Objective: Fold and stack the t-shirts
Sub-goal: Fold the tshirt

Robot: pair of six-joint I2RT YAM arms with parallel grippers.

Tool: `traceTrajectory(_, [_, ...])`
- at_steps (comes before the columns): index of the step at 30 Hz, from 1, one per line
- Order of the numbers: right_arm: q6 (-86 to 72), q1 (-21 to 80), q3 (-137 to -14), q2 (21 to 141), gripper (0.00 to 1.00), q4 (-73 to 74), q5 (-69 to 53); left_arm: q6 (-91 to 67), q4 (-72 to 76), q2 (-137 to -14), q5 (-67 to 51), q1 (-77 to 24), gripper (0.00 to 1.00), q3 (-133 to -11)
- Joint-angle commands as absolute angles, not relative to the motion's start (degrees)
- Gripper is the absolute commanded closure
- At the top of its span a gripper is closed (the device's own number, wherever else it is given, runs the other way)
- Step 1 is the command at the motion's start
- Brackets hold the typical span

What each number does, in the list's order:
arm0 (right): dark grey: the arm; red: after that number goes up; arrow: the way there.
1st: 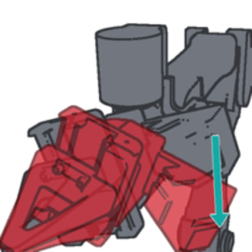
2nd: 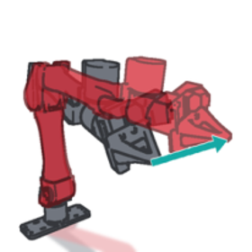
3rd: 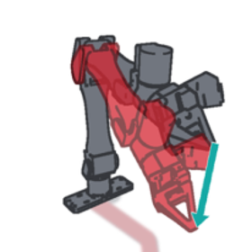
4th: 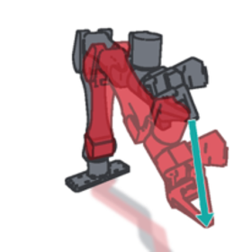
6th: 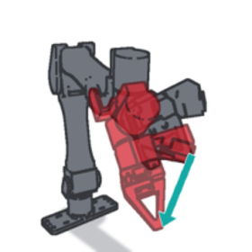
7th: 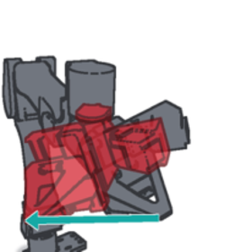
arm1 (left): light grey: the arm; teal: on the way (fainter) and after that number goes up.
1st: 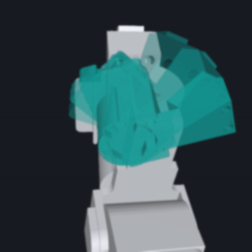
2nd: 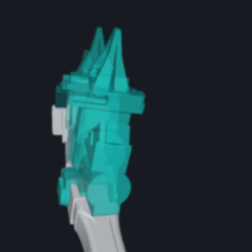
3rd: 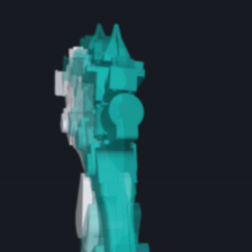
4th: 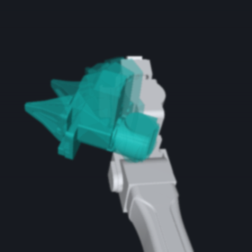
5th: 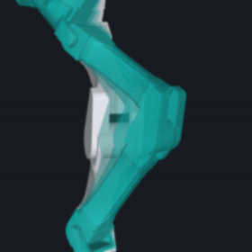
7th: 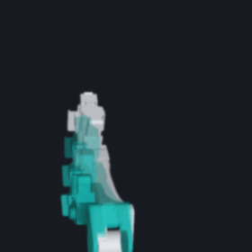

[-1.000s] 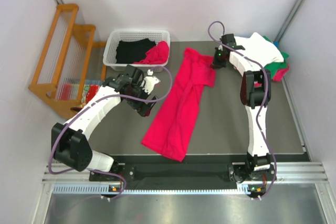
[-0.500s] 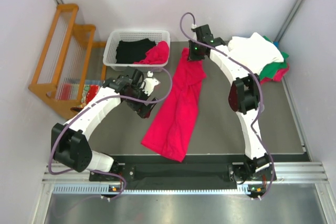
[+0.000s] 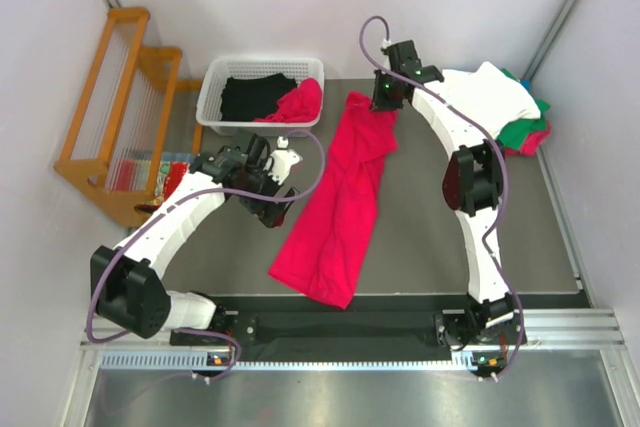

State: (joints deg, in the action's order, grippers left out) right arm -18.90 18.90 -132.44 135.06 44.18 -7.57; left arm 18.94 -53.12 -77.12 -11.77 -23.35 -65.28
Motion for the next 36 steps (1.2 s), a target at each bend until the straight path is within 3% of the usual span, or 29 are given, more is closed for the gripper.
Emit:
traceTrajectory(1, [-19.86, 20.47, -135.08, 134.47, 0.90, 43.50, -8.96, 18.55, -52.91, -75.50, -12.57, -23.38, 0.02, -64.60])
traceTrajectory(19, [-32.69, 24.17, -140.27, 141.23, 0.91, 35.42, -21.88, 18.11, -53.09, -75.06, -13.89, -23.38, 0.02, -64.42])
traceTrajectory(36, [-29.10, 18.20, -133.42, 139.40, 0.93, 34.80, -7.74, 17.67, -52.56, -72.86, -15.91, -23.38, 0.01, -61.26])
